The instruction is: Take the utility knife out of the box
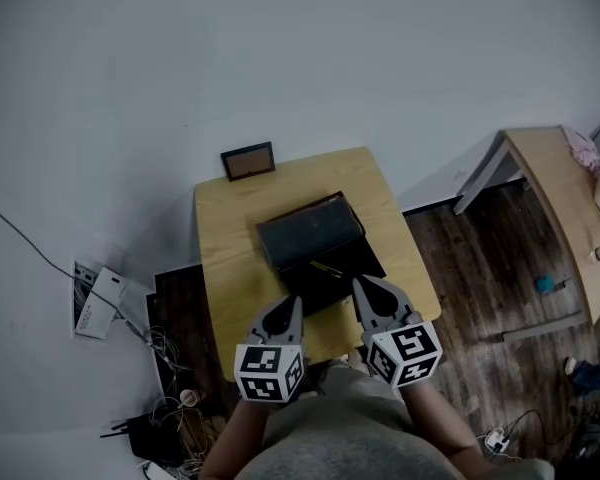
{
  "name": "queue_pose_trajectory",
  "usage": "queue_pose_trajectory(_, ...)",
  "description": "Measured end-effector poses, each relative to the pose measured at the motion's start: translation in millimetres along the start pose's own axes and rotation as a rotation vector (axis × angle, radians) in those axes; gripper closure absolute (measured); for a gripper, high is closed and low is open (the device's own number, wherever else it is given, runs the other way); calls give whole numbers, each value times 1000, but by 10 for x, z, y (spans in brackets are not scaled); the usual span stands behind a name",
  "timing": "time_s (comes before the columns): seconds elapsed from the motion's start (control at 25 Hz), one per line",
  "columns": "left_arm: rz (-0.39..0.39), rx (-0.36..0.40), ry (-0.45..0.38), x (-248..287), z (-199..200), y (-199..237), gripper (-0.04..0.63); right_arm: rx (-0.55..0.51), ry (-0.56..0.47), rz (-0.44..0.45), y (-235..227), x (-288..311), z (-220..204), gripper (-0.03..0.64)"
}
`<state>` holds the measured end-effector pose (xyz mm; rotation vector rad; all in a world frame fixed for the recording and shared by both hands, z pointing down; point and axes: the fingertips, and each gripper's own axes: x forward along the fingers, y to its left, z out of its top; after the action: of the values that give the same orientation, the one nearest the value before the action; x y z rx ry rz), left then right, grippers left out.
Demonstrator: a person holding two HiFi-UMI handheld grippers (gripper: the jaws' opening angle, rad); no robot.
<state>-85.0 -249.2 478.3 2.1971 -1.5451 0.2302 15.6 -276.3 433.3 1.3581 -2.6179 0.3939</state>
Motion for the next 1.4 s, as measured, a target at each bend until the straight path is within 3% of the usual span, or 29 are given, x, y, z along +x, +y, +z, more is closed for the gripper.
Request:
queue_pose_trajectory(0.32,78,-32,8,413,121,79,591,-45,66,79,-350,439,11,617)
queue_pose_trajectory(0.68,171,-92,7,631,151,257,591,-98,167,194,-445,869,-218,617)
queue_pose_trajectory(1.28,287,-193,7,646,77,612,591,-269,535,400,-437,1292,-1121,609)
queue_pose_trajectory(1.4,309,-205,7,617,58,659,591,-293,625,444,-427,1288,-1324,543)
